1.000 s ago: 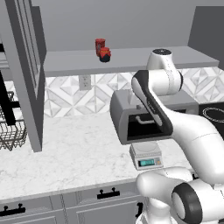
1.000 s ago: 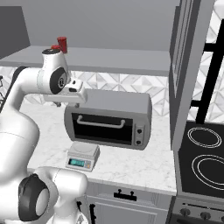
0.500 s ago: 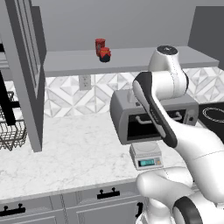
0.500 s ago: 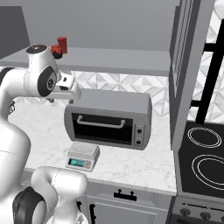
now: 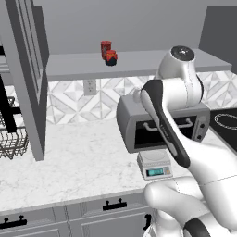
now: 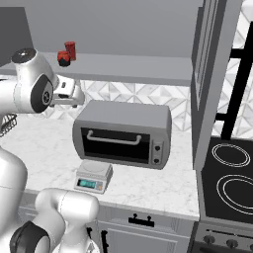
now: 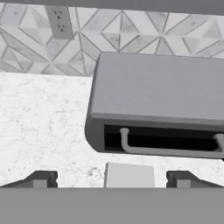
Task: Pick the jam and place it on the digital scale for weighing, and close the cabinet.
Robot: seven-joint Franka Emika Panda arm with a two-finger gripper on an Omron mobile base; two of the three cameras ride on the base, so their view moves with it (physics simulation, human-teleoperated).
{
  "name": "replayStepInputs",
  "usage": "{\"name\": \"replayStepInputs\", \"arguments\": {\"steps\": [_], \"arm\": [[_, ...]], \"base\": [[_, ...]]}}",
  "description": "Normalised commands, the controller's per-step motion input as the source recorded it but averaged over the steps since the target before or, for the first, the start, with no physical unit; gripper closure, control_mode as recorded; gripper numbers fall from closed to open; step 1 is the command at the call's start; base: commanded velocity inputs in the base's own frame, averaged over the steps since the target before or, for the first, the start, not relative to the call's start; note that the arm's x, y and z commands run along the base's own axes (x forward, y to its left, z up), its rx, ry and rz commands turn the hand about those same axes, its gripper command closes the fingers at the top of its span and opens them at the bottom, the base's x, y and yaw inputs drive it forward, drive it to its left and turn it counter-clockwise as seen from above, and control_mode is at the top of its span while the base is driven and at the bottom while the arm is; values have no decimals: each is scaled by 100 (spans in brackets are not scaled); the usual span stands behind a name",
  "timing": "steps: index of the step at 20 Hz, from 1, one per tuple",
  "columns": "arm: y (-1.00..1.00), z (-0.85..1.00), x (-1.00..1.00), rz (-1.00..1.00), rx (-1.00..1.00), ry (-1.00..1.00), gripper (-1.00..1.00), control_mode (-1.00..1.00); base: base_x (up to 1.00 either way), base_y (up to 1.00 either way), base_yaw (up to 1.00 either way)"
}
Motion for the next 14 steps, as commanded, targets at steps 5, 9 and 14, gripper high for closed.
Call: {"name": "replayStepInputs", "arguments": {"steps": [5,9,14], "arm": [[15,50,0,1,0,-8,-100,-100],[14,32,0,3,0,-7,-100,-100],[12,32,1,5,0,-6,-100,-100]], "base": [[0,0,0],[0,0,0],[0,0,0]]}}
